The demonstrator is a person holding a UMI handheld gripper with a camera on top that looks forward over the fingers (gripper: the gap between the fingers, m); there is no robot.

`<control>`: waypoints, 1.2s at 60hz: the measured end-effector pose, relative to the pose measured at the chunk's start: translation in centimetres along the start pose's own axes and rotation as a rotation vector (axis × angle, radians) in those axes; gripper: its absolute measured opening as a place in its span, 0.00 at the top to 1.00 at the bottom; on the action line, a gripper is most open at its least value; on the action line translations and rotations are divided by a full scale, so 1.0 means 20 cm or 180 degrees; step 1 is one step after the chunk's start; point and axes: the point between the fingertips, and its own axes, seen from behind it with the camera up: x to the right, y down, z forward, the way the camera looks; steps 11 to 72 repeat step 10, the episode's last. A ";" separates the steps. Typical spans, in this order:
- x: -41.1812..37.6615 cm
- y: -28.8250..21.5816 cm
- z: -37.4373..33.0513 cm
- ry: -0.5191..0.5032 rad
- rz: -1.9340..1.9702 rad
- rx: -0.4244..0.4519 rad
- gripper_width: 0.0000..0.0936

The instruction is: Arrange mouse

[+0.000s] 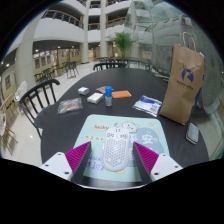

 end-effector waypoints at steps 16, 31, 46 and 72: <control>0.00 0.13 -0.37 -0.0186 -0.0083 0.0064 0.08; 0.00 0.13 -0.37 -0.0186 -0.0083 0.0064 0.08; 0.00 0.13 -0.37 -0.0186 -0.0083 0.0064 0.08; 0.00 0.13 -0.37 -0.0186 -0.0083 0.0064 0.08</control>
